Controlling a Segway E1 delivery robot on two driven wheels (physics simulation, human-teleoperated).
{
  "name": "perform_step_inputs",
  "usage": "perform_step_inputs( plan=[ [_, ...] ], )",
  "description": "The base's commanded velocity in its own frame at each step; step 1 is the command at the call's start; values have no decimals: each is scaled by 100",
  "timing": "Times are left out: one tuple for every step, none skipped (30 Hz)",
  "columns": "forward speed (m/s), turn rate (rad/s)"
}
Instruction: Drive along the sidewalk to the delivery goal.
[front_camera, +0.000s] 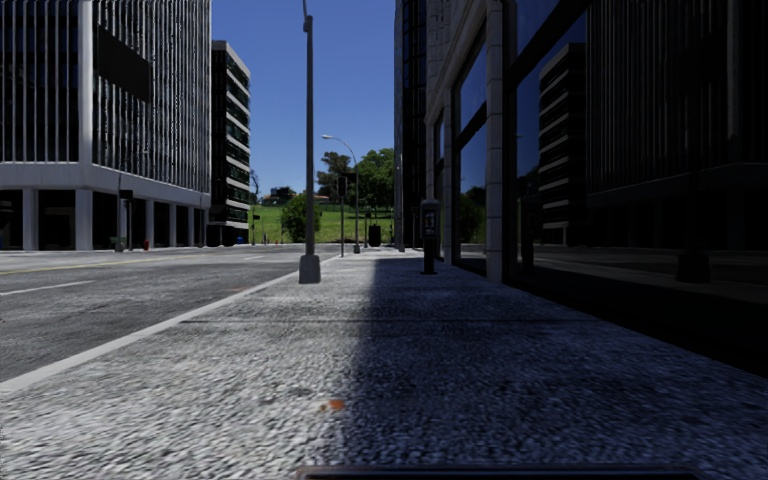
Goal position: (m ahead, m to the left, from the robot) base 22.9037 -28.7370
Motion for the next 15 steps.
perform_step_inputs(
  plan=[
    [200, 0],
    [200, 0],
    [200, 0],
    [200, 0],
    [200, 0],
    [200, 0],
    [200, 0],
    [200, 0],
    [200, 0],
    [200, 0],
    [200, 0],
    [200, 0],
    [200, 0],
    [200, 0],
    [200, 0]
  ],
)
